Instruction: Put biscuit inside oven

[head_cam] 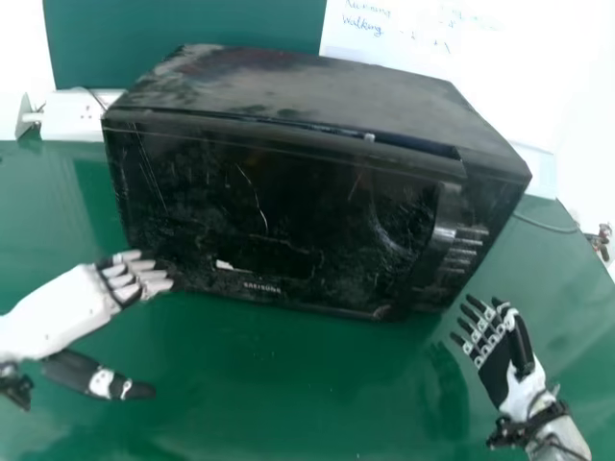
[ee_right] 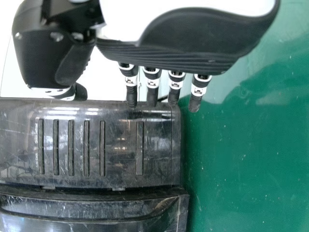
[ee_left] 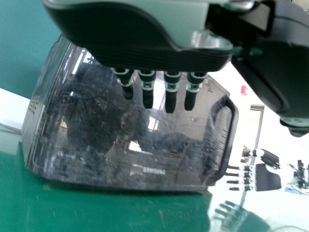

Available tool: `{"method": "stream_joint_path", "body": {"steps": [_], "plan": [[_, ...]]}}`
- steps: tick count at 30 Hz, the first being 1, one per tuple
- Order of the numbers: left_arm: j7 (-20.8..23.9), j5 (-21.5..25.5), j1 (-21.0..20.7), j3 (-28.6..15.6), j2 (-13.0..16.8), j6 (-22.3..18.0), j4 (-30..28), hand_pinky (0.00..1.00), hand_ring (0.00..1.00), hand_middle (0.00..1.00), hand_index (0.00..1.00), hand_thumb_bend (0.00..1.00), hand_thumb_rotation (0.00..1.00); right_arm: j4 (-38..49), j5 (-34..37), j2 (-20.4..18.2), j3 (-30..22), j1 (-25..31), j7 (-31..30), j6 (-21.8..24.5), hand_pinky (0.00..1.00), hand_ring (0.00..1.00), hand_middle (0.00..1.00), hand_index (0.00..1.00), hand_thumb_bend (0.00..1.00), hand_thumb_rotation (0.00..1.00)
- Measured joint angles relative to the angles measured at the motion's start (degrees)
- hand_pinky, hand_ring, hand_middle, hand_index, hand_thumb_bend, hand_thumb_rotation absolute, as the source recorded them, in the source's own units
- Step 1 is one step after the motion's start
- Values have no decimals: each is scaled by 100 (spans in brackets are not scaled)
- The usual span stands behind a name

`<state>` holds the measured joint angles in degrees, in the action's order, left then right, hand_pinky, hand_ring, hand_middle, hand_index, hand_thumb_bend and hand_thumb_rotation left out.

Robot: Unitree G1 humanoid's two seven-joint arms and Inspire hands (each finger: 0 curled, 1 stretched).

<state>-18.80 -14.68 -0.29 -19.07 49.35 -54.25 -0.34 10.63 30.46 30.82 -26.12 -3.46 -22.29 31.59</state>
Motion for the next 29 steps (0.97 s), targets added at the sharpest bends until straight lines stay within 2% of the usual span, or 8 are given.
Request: {"method": "stream_joint_path", "body": {"steps": [3, 10, 14, 19, 27, 29], "plan": [[-66, 20, -398, 235, 41, 138, 140, 100, 100, 100, 100, 99, 100, -6, -2, -2, 21, -12, 0, 0, 98, 100, 100, 96, 57, 72], [-288, 59, -1285, 726, 162, 367, 623, 100, 100, 100, 100, 98, 100, -7, 12, -12, 39, -18, -1, 12, 100, 100, 100, 100, 51, 73], [-396, 74, -1630, 919, 208, 415, 856, 100, 100, 100, 100, 98, 100, -12, 25, -23, 40, -23, -1, 21, 100, 100, 100, 100, 51, 72], [-538, 82, -2032, 1144, 266, 476, 1118, 100, 100, 100, 100, 100, 100, -13, 23, -27, 52, -43, 4, 46, 100, 100, 100, 100, 53, 78], [-550, 128, -2599, 1365, 265, 394, 1551, 100, 100, 100, 100, 99, 100, -36, 17, -28, 66, -49, -3, 47, 100, 100, 100, 100, 50, 81], [-550, 126, -2720, 1417, 264, 394, 1635, 100, 100, 100, 100, 99, 100, -36, 17, -28, 66, -54, -2, 49, 100, 100, 100, 100, 53, 87]]}}
